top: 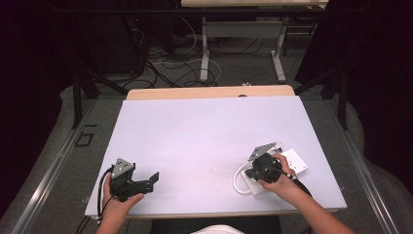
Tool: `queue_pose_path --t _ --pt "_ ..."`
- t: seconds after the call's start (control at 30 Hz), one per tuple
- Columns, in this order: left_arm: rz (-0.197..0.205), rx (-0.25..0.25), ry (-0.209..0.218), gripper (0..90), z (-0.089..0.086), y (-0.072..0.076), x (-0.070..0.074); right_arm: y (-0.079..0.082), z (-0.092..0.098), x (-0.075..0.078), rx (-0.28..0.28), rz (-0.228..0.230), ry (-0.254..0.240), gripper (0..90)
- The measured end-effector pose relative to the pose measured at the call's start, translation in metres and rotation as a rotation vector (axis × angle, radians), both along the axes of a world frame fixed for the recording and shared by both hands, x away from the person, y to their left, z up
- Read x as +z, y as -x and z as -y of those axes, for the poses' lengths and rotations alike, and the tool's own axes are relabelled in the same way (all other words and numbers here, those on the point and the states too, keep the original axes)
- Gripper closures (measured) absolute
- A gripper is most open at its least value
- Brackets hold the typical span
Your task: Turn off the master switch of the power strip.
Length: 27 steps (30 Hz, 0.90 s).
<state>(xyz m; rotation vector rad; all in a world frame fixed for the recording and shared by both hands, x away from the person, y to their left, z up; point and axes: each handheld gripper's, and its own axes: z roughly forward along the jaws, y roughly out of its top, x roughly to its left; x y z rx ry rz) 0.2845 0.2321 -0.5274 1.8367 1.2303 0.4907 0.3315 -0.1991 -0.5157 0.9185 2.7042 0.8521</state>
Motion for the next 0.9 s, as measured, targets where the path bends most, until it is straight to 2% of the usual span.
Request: queue_pose_path --t 0.13,0.4,0.47,0.6,0.63,0.9 --pt "0.003 0.000 0.000 3.6 -0.0001 -0.0005 0.0001 0.0005 -0.0002 -0.0008 -0.020 0.001 -0.017 89.5" --pt "0.001 0.002 0.001 3.6 -0.0008 0.0004 0.0005 0.0006 0.0020 0.0022 -0.023 0.002 -0.014 87.9" --pt "-0.001 0.000 -0.004 3.7 -0.0008 0.0008 0.0001 -0.0007 0.0024 0.0027 -0.014 0.025 -0.015 87.7" --pt "0.003 0.005 -0.001 3.7 -0.0010 0.0014 0.0004 -0.0002 0.0021 0.0057 -0.021 0.007 -0.012 87.0" --pt "0.004 0.006 0.000 3.7 -0.0009 0.0014 0.0003 -0.0004 0.0016 0.0047 -0.022 0.020 -0.018 87.0" --pt "0.002 0.002 -0.002 3.7 -0.0010 0.0008 0.0005 -0.0001 -0.0010 0.0068 -0.018 0.011 0.000 85.5"
